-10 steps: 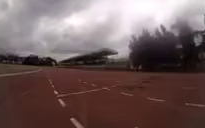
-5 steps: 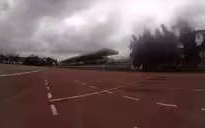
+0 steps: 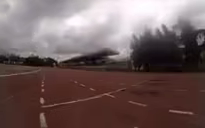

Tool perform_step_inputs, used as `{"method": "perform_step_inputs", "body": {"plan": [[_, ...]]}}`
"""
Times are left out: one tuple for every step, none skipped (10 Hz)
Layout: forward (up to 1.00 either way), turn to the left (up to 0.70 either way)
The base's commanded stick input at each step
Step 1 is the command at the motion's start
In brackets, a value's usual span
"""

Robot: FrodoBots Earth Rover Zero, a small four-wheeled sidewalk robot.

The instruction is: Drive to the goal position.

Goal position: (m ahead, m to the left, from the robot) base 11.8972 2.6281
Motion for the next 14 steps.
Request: {"method": "perform_step_inputs", "body": {"plan": [[0.70,0.00],[0.70,0.00],[0.70,0.00],[0.70,0.00],[0.70,0.00],[0.70,0.00],[0.70,0.00],[0.70,0.00],[0.70,0.00],[0.70,0.00],[0.70,0.00],[0.70,0.00],[0.70,0.00],[0.70,0.00]]}}
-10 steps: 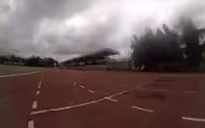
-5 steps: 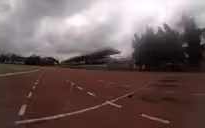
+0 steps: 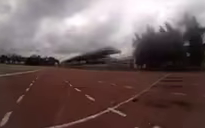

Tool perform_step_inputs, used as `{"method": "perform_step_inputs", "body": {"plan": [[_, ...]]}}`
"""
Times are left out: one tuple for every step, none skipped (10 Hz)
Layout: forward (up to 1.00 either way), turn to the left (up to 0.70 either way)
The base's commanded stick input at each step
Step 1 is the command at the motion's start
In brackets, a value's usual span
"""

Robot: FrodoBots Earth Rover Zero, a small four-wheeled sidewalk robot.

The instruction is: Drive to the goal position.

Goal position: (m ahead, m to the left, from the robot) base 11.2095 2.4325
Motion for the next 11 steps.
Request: {"method": "perform_step_inputs", "body": {"plan": [[0.70,0.00],[0.70,0.00],[0.70,0.00],[0.70,0.00],[0.70,0.00],[0.70,0.00],[0.70,0.00],[0.70,0.00],[0.70,0.00],[0.70,0.00],[0.70,0.00]]}}
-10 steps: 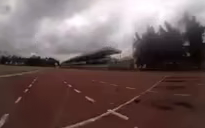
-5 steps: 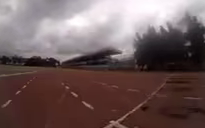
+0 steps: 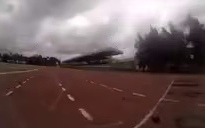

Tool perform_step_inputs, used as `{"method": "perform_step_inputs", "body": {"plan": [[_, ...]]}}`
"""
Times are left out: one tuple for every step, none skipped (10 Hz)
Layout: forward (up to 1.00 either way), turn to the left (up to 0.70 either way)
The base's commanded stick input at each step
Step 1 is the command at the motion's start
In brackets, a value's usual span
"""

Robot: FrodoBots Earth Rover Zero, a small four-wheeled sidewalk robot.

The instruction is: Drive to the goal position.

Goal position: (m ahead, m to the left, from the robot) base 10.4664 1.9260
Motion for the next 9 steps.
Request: {"method": "perform_step_inputs", "body": {"plan": [[0.70,0.00],[0.70,0.00],[0.70,0.00],[0.70,0.00],[0.70,0.00],[0.70,0.00],[0.70,0.00],[0.70,0.00],[0.70,0.00]]}}
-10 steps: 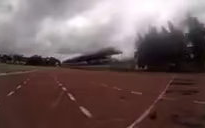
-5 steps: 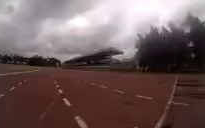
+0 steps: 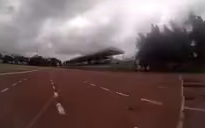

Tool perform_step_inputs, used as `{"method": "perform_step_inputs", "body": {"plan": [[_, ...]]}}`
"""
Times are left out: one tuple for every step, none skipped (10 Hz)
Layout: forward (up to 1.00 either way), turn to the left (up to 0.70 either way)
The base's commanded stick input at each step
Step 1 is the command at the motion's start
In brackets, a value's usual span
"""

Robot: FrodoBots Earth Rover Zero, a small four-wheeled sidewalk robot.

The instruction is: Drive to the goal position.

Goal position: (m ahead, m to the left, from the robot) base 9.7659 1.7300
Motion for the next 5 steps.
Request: {"method": "perform_step_inputs", "body": {"plan": [[0.70,0.00],[0.70,0.00],[0.70,0.00],[0.70,0.00],[0.70,0.00]]}}
